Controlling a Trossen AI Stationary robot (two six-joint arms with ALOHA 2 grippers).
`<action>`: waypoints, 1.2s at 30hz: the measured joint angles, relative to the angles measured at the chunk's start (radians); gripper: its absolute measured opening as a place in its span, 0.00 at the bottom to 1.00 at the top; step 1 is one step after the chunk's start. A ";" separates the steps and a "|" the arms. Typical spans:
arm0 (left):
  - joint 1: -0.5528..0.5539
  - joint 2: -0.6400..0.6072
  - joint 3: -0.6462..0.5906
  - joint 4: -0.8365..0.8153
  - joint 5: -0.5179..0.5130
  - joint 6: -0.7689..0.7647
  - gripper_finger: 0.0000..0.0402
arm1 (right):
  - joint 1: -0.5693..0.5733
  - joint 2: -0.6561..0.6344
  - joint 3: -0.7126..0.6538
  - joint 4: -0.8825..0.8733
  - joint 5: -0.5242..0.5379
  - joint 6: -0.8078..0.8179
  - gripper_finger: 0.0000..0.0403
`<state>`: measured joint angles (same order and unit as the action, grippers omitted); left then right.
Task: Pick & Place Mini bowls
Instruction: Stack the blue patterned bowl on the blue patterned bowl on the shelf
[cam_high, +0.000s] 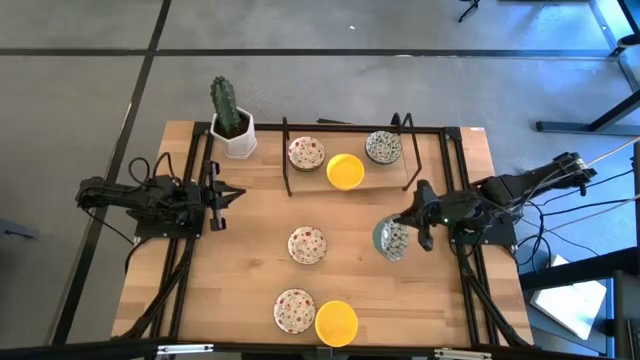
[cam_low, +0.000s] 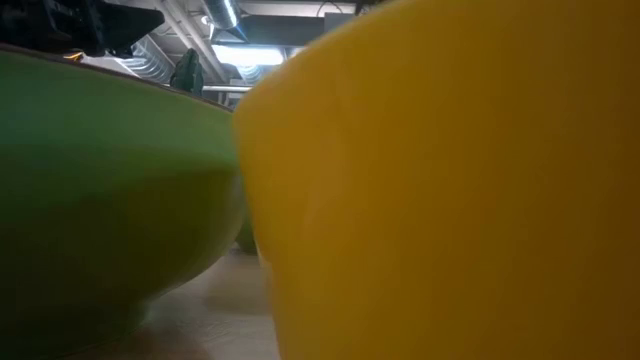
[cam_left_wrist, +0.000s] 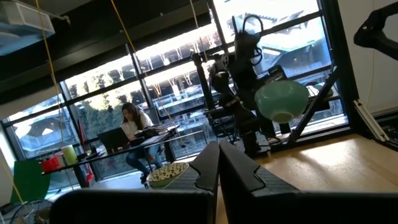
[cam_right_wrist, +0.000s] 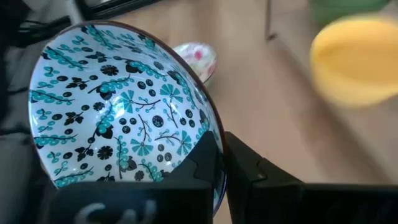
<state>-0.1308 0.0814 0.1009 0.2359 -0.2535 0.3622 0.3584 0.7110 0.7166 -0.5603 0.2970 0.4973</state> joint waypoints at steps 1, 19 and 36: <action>0.000 0.000 0.000 0.000 0.000 0.000 0.02 | -0.012 0.026 0.033 -0.010 0.015 -0.026 0.04; 0.000 0.000 0.000 0.001 0.000 0.016 0.02 | -0.519 0.608 0.915 -0.569 0.195 -0.445 0.04; 0.000 0.000 0.000 -0.003 -0.003 0.053 0.02 | -0.958 0.885 1.027 -0.717 -0.196 -0.978 0.04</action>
<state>-0.1307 0.0814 0.1005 0.2330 -0.2568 0.4155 -0.5992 1.5959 1.7435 -1.2778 0.1010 -0.4803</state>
